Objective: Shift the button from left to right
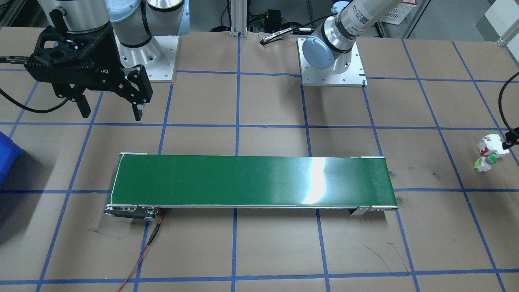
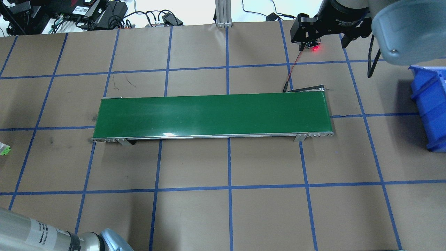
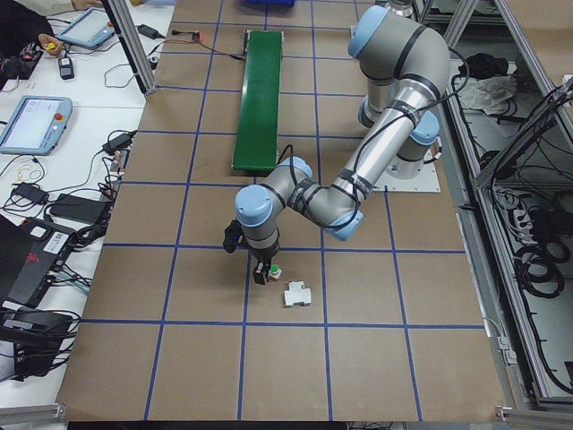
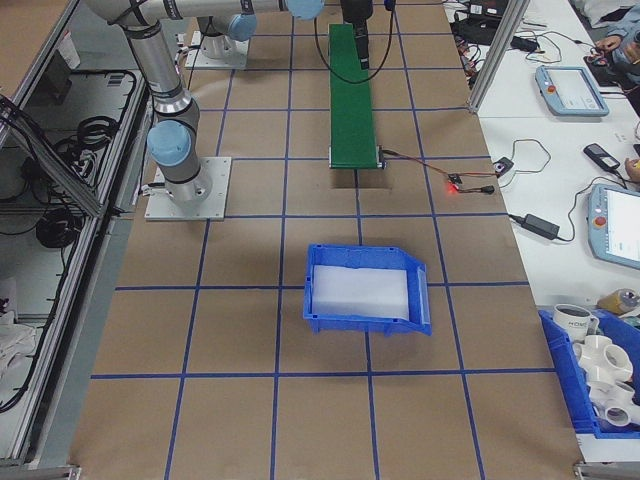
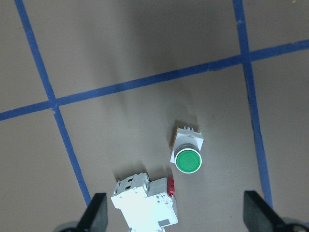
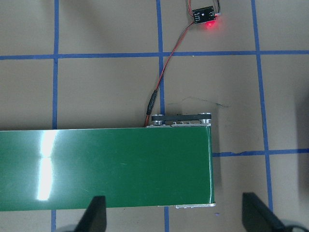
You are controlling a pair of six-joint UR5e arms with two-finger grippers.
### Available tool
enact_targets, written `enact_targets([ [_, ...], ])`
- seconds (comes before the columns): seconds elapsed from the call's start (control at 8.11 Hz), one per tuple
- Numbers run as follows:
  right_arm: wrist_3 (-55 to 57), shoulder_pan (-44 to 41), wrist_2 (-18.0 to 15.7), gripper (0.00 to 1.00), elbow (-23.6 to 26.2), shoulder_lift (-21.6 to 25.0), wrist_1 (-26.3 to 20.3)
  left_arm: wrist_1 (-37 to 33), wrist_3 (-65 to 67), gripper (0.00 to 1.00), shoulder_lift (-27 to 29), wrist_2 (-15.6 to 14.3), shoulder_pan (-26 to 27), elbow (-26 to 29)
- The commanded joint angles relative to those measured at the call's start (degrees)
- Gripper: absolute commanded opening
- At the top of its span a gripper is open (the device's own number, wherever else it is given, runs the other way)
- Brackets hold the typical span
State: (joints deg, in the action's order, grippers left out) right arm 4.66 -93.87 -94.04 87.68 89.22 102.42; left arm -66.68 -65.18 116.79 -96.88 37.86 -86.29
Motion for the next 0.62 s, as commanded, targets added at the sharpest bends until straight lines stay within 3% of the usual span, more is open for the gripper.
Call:
enact_targets([
  [0.0, 0.0, 0.0, 0.0, 1.0, 0.1, 0.0, 0.0, 0.3, -0.7, 1.0, 4.3, -0.1, -0.5, -0.6],
  [0.49, 0.0, 0.0, 0.0, 1.0, 0.1, 0.0, 0.0, 0.4, -2.2, 1.0, 4.9, -0.2, -0.5, -0.9],
])
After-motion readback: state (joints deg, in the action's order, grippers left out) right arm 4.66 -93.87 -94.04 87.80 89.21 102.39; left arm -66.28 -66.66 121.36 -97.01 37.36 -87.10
